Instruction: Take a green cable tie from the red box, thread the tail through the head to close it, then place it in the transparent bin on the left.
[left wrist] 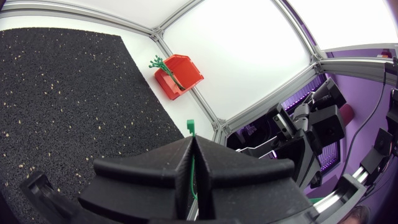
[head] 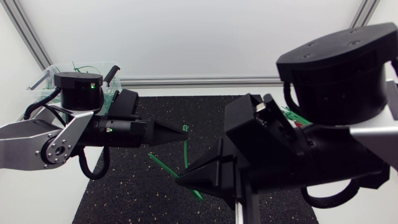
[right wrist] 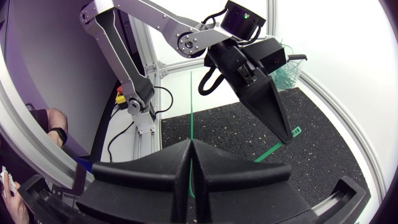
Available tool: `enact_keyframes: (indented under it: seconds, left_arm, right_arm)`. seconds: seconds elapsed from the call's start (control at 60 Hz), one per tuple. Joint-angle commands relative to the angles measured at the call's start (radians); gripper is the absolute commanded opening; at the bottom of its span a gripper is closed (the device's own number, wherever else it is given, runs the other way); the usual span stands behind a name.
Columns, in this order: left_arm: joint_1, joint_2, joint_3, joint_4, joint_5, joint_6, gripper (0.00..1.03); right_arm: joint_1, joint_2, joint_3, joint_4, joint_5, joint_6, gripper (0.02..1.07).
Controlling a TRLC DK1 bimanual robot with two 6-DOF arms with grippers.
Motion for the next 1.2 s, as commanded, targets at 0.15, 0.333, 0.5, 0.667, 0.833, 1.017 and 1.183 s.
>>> enact_keyframes:
  seconds: [0.15, 0.333, 0.5, 0.667, 0.833, 1.017, 1.183]
  left_arm:
    - [-0.005, -0.025, -0.026, 0.007, 0.002, -0.024, 0.04]
    - [-0.005, -0.028, -0.028, 0.004, 0.0, -0.027, 0.04]
    - [-0.008, -0.03, -0.03, 0.006, -0.006, -0.027, 0.04]
    - [-0.008, -0.033, -0.03, 0.007, -0.009, -0.027, 0.04]
    - [-0.01, -0.051, -0.049, 0.04, -0.023, -0.024, 0.04]
    - [-0.03, -0.107, -0.074, 0.049, -0.044, -0.031, 0.04]
    - [-0.059, -0.2, -0.099, 0.05, -0.081, -0.073, 0.04]
  right_arm:
    - [-0.004, 0.006, 0.038, -0.048, 0.029, -0.002, 0.07]
    - [-0.047, -0.072, 0.01, -0.028, 0.036, 0.0, 0.08]
    - [-0.091, 0.043, 0.111, -0.192, -0.024, 0.118, 0.08]
    - [-0.079, 0.051, 0.136, -0.24, -0.056, 0.179, 0.08]
    - [-0.082, 0.051, 0.171, -0.281, -0.024, 0.453, 0.08]
    - [-0.124, 0.062, 0.183, -0.302, -0.154, 0.689, 0.08]
    - [-0.119, 0.042, 0.193, -0.29, -0.182, 0.853, 0.08]
